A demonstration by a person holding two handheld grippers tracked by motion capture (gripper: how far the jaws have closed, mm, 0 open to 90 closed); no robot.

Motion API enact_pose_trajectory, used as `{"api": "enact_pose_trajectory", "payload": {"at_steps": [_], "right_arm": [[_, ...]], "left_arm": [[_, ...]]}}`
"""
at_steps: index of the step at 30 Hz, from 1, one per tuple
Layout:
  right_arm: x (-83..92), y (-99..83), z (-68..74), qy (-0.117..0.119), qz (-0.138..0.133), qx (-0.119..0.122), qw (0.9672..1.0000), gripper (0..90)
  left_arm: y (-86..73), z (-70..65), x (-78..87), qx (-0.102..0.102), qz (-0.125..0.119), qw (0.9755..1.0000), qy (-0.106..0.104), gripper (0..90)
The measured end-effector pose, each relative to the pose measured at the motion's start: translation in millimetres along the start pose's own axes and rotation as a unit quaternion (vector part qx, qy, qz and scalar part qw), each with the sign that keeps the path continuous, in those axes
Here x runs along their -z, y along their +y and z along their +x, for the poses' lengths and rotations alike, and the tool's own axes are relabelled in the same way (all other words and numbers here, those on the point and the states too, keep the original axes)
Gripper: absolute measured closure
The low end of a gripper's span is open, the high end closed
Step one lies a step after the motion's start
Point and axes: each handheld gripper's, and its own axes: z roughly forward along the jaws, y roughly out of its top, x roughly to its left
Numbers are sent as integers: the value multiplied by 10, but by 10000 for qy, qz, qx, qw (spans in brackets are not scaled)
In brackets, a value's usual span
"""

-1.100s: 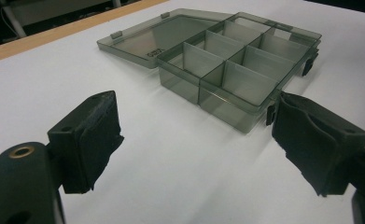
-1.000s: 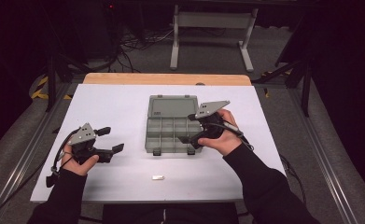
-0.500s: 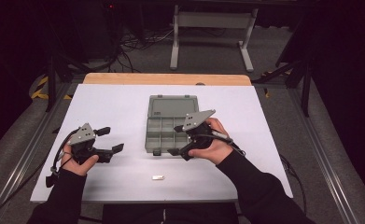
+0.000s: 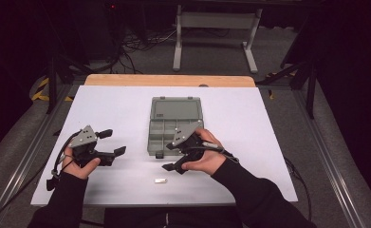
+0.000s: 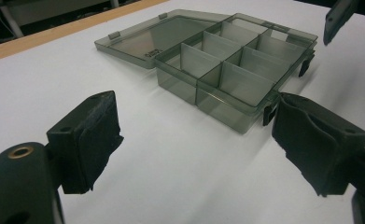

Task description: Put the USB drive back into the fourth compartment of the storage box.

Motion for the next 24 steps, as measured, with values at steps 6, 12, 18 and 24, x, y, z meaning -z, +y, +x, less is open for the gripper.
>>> {"api": "enact_pose_trajectory", "payload": {"at_steps": [6, 12, 18, 24], "right_arm": [[-150, -2, 49, 237, 267, 29, 9994, 314], [-277, 3, 105, 217, 708, 248, 9969, 326], [-379, -9, 162, 192, 1063, 317, 9936, 356], [-439, -1, 220, 276, 1254, 351, 9911, 390]], "left_arm": [[3, -8, -3, 9, -1, 10000, -14, 160], [2, -11, -5, 19, 1, 10000, -14, 160], [2, -14, -8, 14, 11, 10000, -20, 160], [3, -15, -11, -13, 22, 10000, -33, 160]]}}
